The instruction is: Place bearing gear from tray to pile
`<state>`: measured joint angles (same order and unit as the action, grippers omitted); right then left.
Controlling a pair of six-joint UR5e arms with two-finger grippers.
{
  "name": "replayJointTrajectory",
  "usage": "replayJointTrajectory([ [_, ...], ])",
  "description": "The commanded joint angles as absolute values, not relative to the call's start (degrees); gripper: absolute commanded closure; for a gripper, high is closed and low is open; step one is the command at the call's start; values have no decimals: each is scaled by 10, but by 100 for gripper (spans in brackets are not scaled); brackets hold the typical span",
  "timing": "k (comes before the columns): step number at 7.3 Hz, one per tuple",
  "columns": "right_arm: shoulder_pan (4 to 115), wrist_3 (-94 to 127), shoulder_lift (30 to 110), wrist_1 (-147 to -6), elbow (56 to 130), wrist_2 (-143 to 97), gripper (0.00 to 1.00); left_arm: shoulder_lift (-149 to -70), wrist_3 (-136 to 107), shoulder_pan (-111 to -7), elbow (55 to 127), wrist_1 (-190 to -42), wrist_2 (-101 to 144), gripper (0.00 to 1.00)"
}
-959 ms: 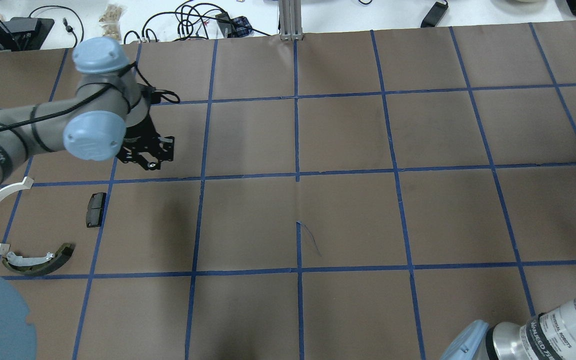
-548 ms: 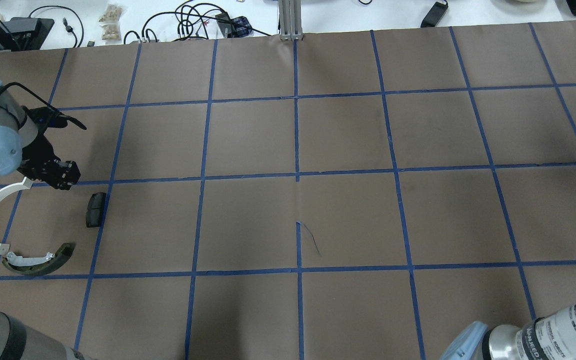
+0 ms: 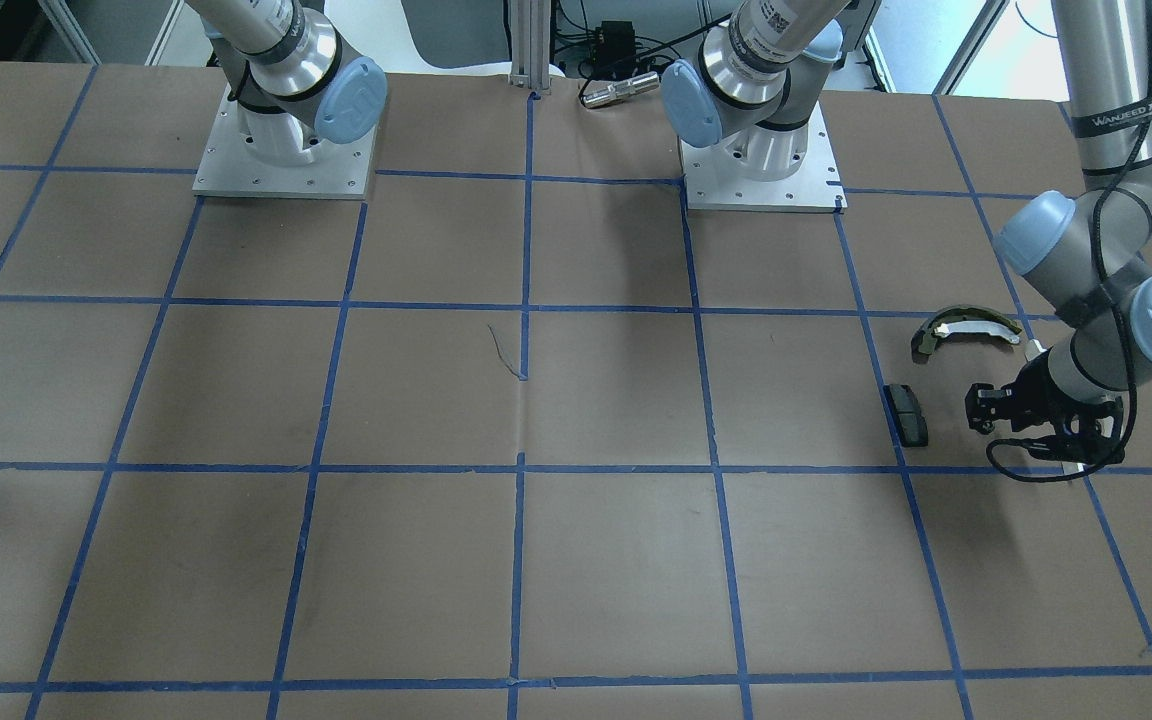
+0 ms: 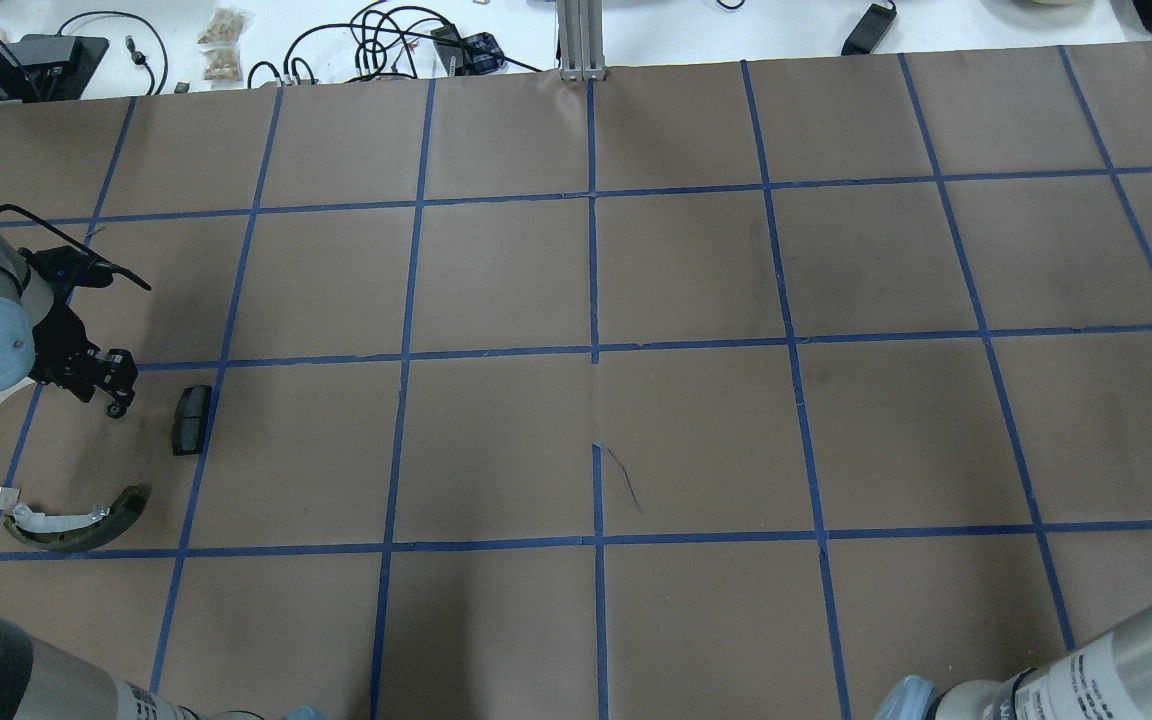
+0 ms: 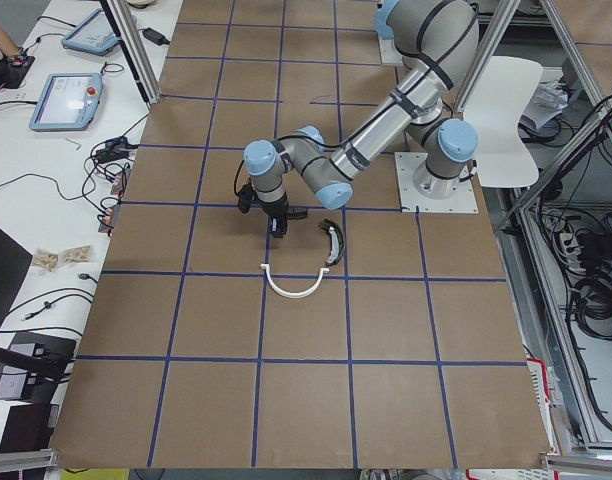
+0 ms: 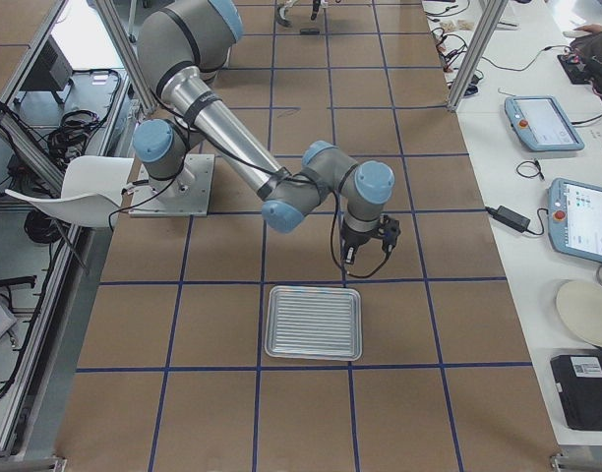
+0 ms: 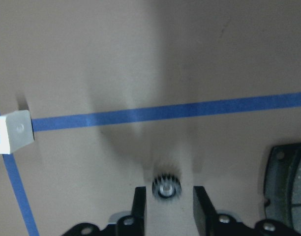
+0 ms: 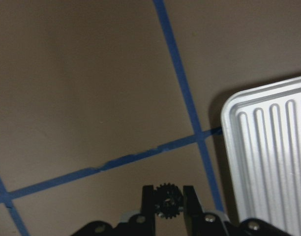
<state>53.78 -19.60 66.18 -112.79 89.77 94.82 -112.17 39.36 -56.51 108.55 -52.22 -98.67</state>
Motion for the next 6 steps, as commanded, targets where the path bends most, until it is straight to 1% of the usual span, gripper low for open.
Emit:
replayJointTrajectory([
  [1,673,-8,669,-1101,913,947,100,-1114,389,-575,1069,-545,-988,0],
  [2,742,53,674,-1101,929,926,100,-1103,367,-595,1043,-594,-988,3],
  [3,802,158,684,-1101,942,897,100,-1092,337,-628,990,-677,-989,3],
  [5,952,338,679,-1111,953,860,100,-1068,187,-704,886,-857,-982,3],
  [6,1008,399,677,-1138,956,858,100,-1050,119,-754,855,-905,-977,3],
])
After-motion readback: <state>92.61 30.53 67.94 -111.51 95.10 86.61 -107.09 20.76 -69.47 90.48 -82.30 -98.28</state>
